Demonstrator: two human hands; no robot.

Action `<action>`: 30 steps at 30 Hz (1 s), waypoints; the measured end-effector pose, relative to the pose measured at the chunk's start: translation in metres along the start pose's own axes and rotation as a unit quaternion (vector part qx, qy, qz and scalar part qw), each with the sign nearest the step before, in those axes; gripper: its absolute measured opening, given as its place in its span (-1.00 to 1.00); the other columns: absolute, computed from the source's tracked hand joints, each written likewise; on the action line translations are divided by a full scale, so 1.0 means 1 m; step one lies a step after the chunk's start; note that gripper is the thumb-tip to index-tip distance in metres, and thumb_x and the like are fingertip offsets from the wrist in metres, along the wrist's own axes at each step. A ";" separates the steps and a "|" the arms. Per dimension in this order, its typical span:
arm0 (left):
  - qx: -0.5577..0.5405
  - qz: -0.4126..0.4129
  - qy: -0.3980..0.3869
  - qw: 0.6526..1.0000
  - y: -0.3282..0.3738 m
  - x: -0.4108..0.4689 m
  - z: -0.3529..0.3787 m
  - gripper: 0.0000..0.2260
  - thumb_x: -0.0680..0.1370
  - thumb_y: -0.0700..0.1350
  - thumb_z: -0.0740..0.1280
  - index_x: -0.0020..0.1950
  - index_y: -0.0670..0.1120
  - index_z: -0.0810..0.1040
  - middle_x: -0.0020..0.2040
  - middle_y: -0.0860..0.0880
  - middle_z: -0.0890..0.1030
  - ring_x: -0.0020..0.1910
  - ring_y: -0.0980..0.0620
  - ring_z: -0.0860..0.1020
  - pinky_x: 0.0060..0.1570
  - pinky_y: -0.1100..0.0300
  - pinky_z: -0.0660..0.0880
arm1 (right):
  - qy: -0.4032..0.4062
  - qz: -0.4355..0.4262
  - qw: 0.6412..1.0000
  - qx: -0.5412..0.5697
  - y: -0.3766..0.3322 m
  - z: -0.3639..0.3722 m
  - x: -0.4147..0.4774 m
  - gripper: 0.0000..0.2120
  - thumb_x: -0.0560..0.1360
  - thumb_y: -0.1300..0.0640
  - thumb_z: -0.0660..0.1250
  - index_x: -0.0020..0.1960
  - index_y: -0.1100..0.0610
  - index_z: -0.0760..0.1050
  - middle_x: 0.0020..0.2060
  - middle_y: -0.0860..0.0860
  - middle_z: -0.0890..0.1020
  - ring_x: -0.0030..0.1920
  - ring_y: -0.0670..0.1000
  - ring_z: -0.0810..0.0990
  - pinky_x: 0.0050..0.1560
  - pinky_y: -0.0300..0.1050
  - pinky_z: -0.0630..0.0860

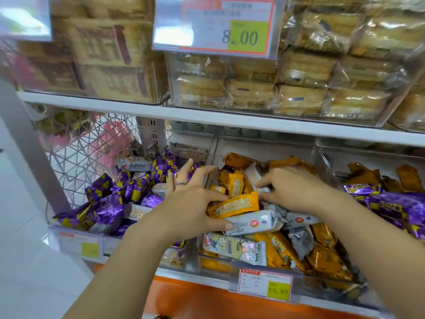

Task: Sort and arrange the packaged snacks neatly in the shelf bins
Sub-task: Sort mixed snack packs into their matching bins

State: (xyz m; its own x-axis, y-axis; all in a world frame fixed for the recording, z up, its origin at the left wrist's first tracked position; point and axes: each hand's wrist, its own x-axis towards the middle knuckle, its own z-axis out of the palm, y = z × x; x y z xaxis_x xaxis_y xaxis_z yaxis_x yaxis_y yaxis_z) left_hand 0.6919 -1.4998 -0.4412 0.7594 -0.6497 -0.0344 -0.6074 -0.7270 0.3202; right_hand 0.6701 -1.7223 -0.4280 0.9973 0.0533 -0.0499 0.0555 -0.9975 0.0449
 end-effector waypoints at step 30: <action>-0.294 -0.035 0.207 0.933 -0.029 0.046 0.004 -0.75 0.60 -0.14 0.24 0.26 0.05 0.52 0.30 0.07 0.47 0.15 0.16 0.47 0.06 0.33 0.35 | -0.095 -0.025 0.983 0.154 0.000 -0.017 0.064 -0.72 0.55 -0.09 0.14 0.07 0.08 0.45 -0.13 -0.02 0.49 -0.13 -0.01 0.47 -0.14 -0.12 0.38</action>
State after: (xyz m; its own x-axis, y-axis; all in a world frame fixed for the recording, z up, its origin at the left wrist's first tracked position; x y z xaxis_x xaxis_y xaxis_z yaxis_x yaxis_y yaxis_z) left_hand 0.7435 -1.5094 -0.4557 0.8910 -0.3752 0.2555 -0.4133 -0.4379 0.7984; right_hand 0.7346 -1.7178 -0.4141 0.9654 0.1219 -0.2305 0.0579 -0.9622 -0.2659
